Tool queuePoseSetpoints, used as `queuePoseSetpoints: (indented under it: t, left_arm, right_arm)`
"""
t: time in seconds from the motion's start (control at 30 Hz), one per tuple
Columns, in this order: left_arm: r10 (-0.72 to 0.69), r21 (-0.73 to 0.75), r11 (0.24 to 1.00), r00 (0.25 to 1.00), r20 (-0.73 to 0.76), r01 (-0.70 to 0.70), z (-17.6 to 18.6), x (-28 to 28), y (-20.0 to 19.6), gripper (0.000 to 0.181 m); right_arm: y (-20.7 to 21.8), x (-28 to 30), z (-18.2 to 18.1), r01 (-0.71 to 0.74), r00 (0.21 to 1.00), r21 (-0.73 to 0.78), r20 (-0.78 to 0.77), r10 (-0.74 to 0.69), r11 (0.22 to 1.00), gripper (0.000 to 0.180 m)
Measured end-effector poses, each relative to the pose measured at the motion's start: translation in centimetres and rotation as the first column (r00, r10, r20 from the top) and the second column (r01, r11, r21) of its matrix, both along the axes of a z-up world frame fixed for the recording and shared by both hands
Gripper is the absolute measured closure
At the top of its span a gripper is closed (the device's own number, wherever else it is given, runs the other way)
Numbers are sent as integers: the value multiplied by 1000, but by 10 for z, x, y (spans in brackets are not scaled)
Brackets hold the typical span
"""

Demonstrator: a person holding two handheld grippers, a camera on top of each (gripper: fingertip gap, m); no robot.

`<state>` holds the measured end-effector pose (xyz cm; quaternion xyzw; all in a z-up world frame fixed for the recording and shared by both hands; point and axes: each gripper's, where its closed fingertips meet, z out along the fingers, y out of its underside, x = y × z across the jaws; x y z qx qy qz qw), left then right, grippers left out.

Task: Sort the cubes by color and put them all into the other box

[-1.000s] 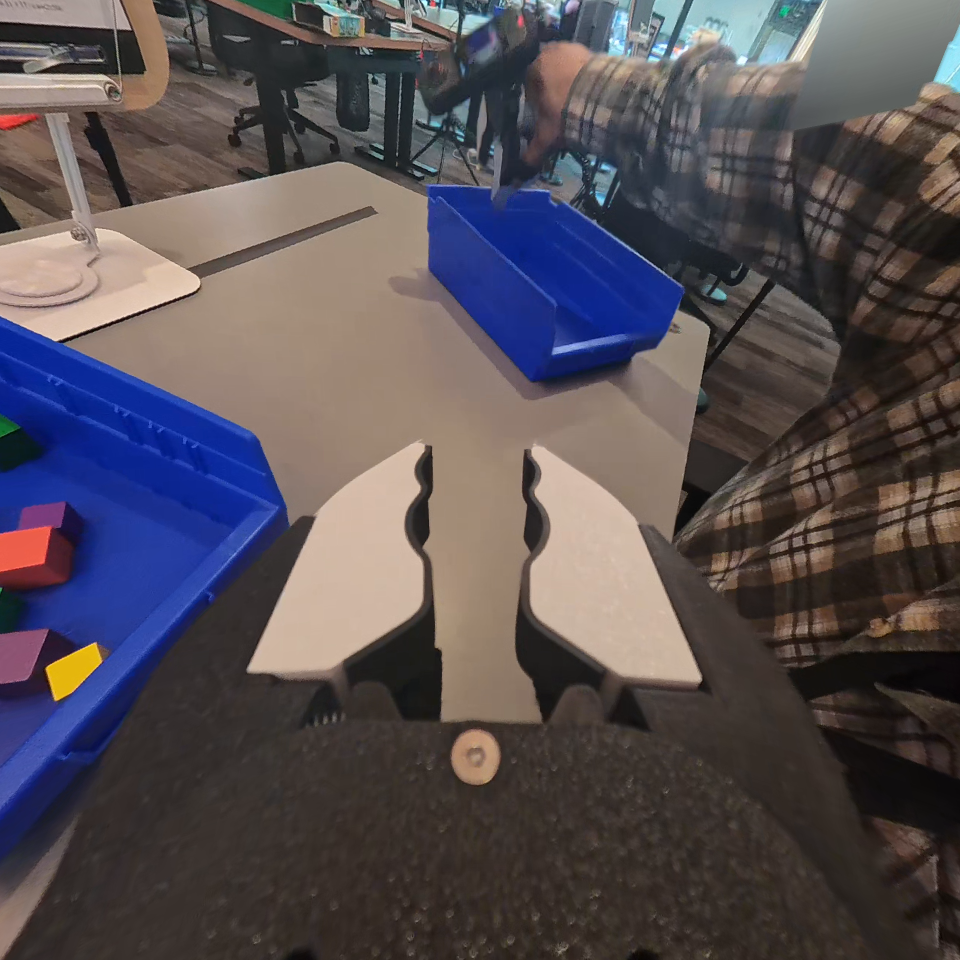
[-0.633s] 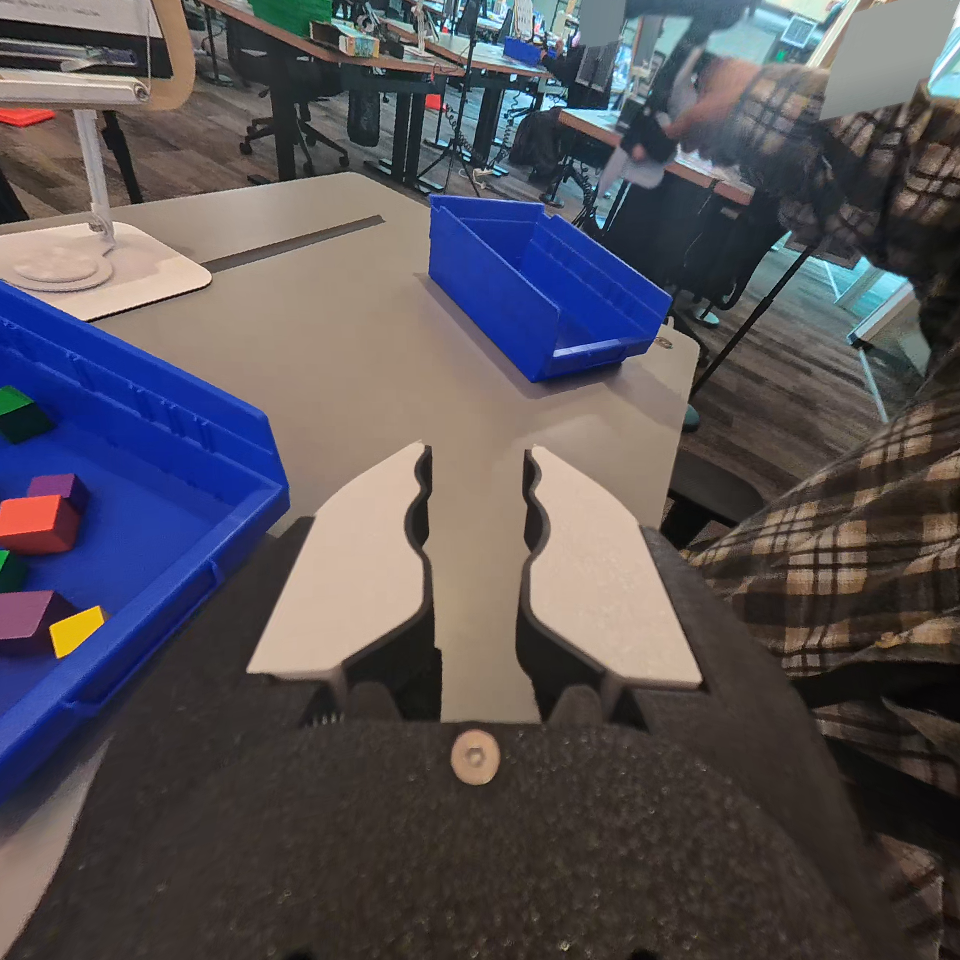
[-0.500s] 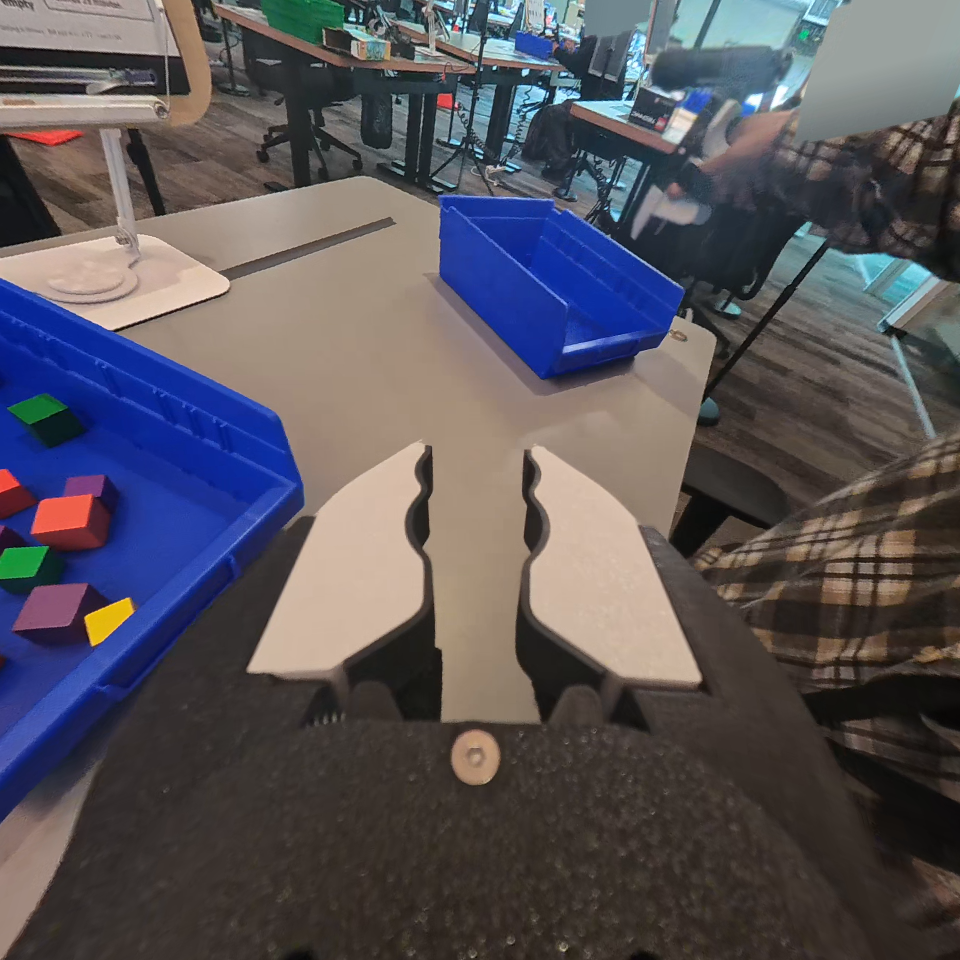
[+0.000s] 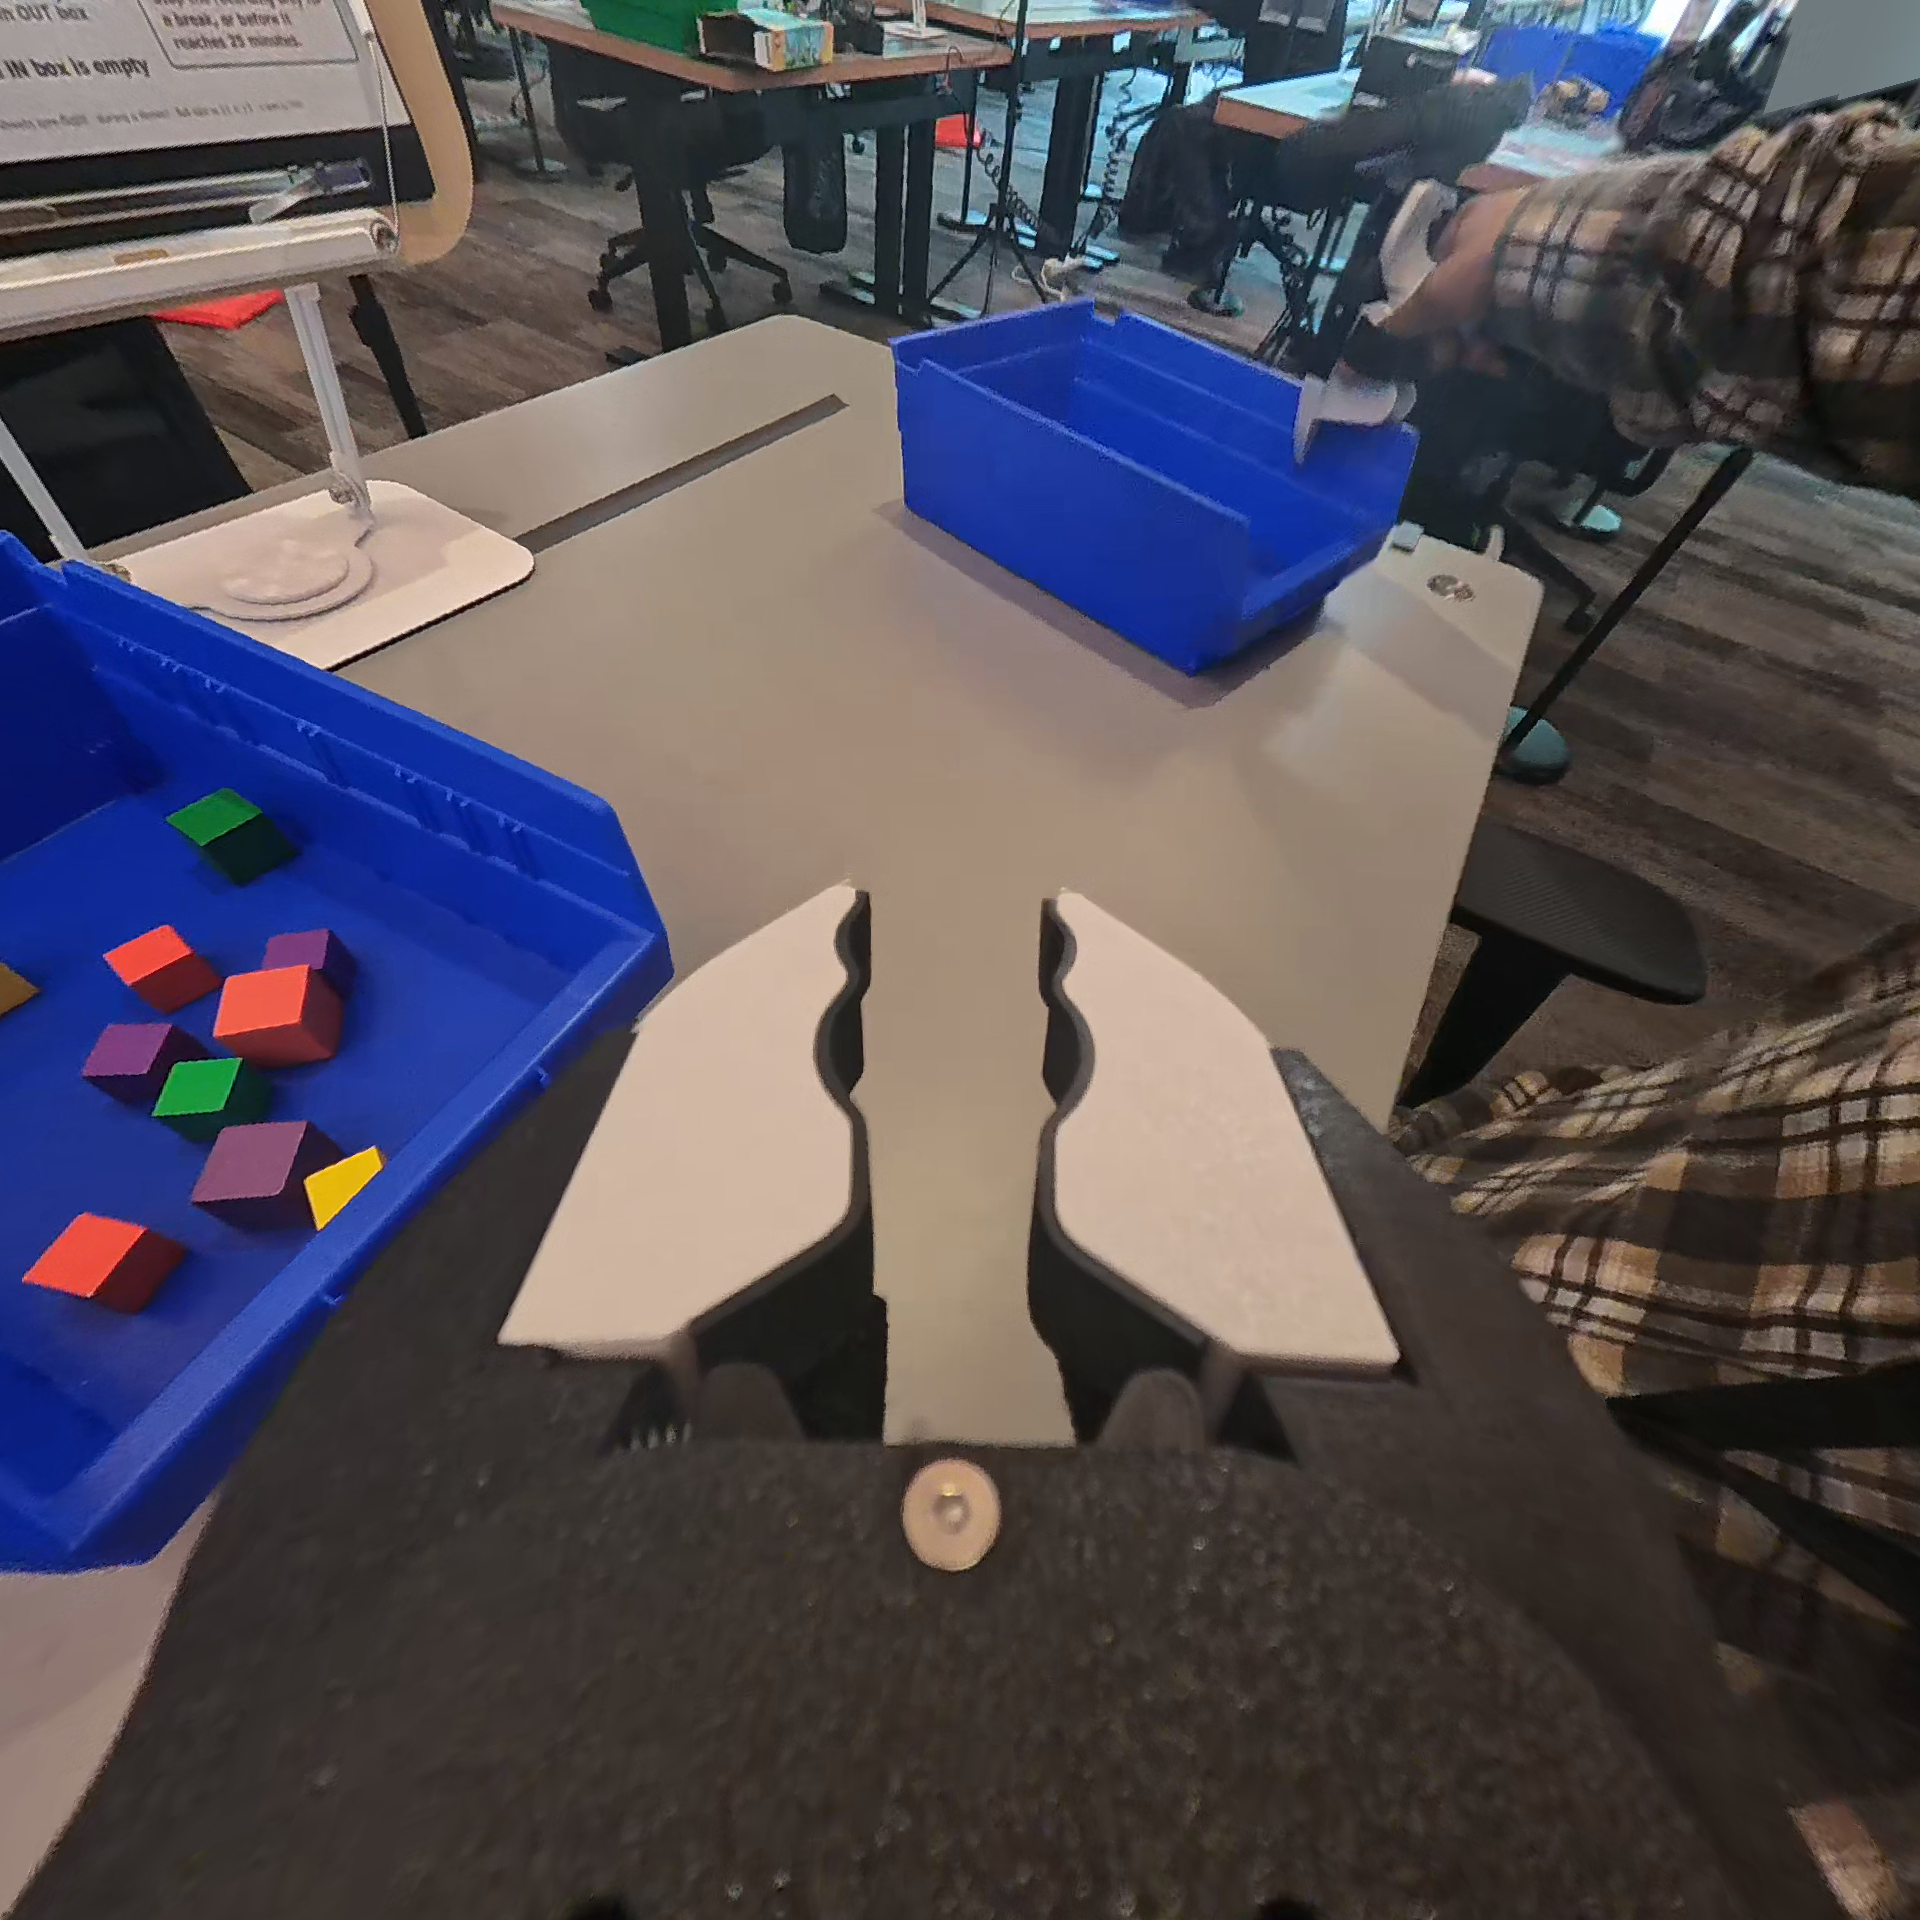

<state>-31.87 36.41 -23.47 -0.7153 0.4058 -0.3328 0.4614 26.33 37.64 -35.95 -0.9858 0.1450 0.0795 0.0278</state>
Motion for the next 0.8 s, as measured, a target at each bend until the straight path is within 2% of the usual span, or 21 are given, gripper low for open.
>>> queuePoseSetpoints:
  t: [0.13,0.37,0.6,0.8]
  left_arm:
    - [21,5,1000,999,-42,-20,-10,-1,9,152]
    - [26,-17,1000,999,-20,-26,-18,4,21,155]
    - [21,-68,997,1000,-22,-22,-33,10,30,156]
    - [20,-72,997,999,-36,-22,-38,12,31,156]
  right_arm:
    - [12,29,0,-25,1000,-7,1,25,1000,174]
    - [11,68,1,-138,990,-63,31,140,988,173]
    - [9,83,2,-126,992,-65,6,127,990,173]
    - [0,96,2,-56,998,-68,4,57,996,173]
